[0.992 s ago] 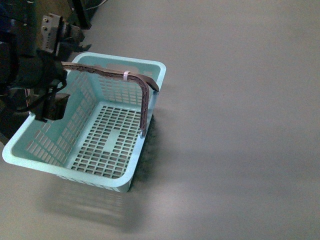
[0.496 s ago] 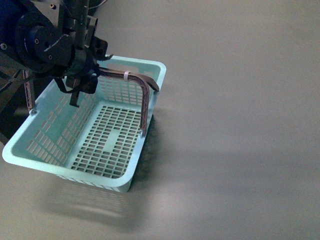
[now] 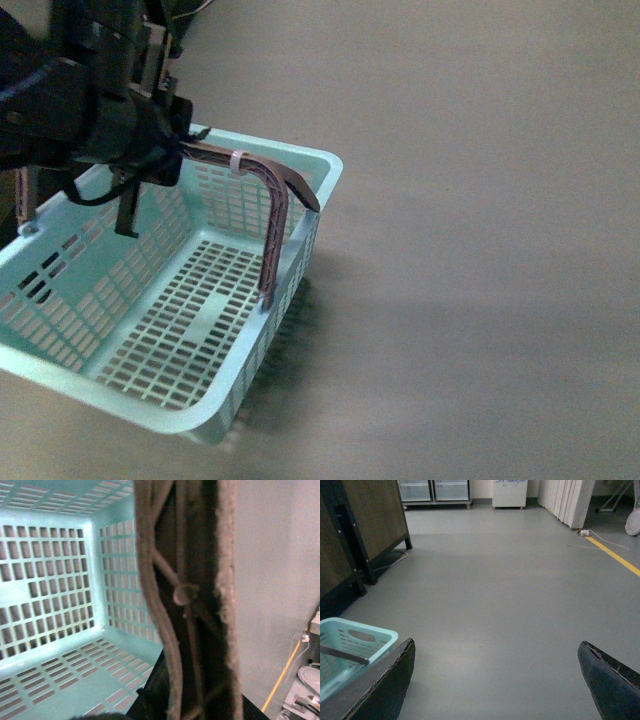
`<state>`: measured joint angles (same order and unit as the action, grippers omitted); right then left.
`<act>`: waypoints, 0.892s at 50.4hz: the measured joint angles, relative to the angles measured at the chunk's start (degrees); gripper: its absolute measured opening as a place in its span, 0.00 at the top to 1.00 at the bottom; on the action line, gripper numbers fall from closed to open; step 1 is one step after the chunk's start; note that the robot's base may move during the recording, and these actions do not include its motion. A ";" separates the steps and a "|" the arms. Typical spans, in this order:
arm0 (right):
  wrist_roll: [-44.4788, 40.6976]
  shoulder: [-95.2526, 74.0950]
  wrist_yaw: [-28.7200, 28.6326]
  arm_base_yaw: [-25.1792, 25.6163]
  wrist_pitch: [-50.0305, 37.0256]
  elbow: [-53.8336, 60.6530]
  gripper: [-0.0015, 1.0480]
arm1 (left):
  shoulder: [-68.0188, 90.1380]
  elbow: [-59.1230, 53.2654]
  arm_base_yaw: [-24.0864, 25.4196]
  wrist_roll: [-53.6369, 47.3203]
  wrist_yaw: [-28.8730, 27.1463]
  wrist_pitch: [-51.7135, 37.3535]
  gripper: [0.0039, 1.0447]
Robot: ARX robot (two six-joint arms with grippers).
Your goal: Pick lemon and mango into basket
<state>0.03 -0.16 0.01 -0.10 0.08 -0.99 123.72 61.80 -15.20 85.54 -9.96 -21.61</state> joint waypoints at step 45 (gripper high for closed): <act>-0.02 0.00 0.00 0.00 0.00 0.00 0.08 | -70.49 -19.71 8.79 5.14 6.23 29.24 0.96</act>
<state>0.01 -0.16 0.01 -0.10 0.08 -0.99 53.23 42.09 -6.42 90.67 -3.73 7.64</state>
